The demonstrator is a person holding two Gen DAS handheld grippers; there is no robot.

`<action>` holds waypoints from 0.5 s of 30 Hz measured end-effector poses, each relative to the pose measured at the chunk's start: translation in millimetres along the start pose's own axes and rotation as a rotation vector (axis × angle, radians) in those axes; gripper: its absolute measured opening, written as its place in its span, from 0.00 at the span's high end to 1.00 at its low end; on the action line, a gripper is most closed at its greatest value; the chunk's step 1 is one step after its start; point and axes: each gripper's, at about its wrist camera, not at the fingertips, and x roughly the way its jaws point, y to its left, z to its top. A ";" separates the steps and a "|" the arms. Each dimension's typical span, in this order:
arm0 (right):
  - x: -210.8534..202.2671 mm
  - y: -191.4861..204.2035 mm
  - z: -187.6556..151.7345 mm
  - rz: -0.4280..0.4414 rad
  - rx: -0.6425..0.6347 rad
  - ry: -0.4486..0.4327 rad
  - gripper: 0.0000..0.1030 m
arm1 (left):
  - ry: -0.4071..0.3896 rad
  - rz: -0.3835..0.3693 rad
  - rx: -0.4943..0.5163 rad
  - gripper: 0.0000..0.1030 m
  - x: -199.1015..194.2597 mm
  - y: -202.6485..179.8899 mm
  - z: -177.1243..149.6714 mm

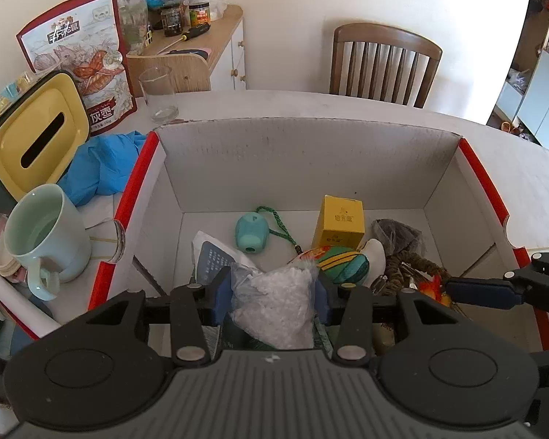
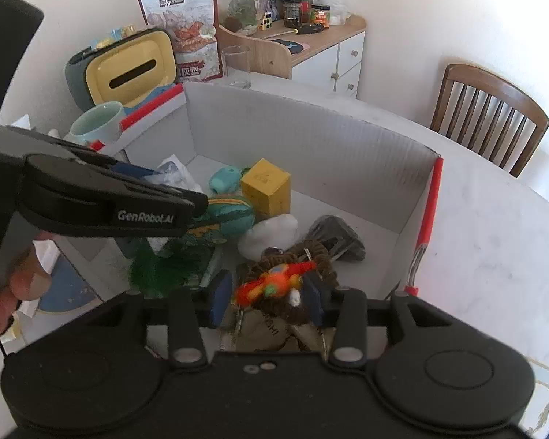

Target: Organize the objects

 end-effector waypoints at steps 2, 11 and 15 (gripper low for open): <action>-2.5 -0.2 -0.1 0.006 0.002 -0.006 0.56 | -0.002 -0.007 -0.001 0.53 -1.5 -0.1 -0.9; -22.1 -1.7 -3.2 0.009 0.015 -0.046 0.52 | -0.036 -0.017 0.002 0.40 -20.1 -2.8 -3.9; -35.7 -4.8 -4.5 0.017 0.034 -0.072 0.50 | -0.056 -0.024 0.002 0.39 -33.2 -5.3 -4.9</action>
